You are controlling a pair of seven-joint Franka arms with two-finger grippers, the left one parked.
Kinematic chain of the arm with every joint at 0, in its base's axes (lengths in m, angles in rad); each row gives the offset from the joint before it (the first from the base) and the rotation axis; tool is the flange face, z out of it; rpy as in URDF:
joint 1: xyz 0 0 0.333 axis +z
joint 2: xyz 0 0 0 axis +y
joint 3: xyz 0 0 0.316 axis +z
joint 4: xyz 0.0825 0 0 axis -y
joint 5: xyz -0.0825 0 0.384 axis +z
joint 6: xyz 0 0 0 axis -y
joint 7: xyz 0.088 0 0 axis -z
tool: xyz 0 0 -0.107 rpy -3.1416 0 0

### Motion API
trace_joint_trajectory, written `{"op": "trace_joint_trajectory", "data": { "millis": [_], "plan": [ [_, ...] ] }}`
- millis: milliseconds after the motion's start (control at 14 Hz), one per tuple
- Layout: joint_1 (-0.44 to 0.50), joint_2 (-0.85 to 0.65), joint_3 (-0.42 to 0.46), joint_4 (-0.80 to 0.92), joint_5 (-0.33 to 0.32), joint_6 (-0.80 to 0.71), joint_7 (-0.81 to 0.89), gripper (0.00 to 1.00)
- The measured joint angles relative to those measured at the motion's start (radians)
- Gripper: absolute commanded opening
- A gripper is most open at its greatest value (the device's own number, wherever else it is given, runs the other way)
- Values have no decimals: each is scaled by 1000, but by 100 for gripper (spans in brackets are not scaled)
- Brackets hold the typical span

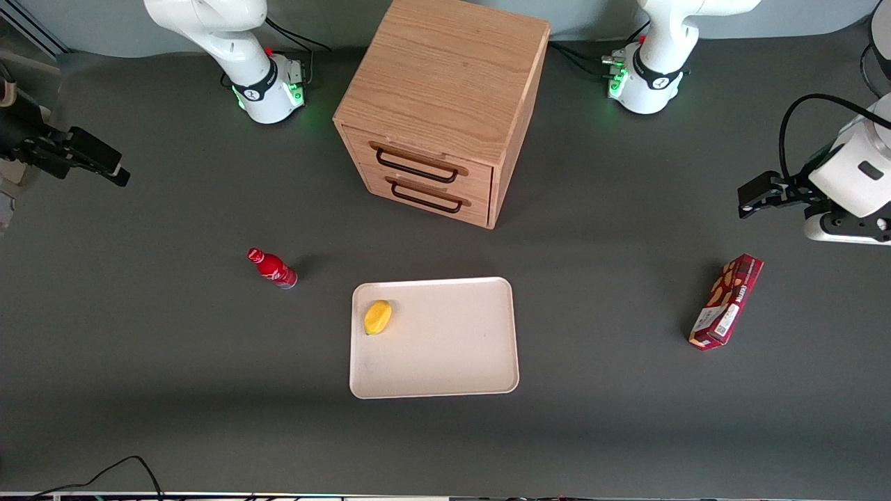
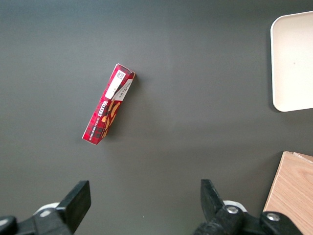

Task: Place coke bottle on tray
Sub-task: 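Move the right gripper toward the red Coca-Cola bottle lying on the table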

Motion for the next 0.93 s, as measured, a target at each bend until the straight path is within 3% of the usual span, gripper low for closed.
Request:
{"op": "trace_joint_trajectory", "data": {
  "millis": [500, 929],
  "plan": [
    [4, 16, 23, -45, 38, 22, 14, 100],
    [7, 48, 52, -334, 43, 324, 14, 100]
  ]
}}
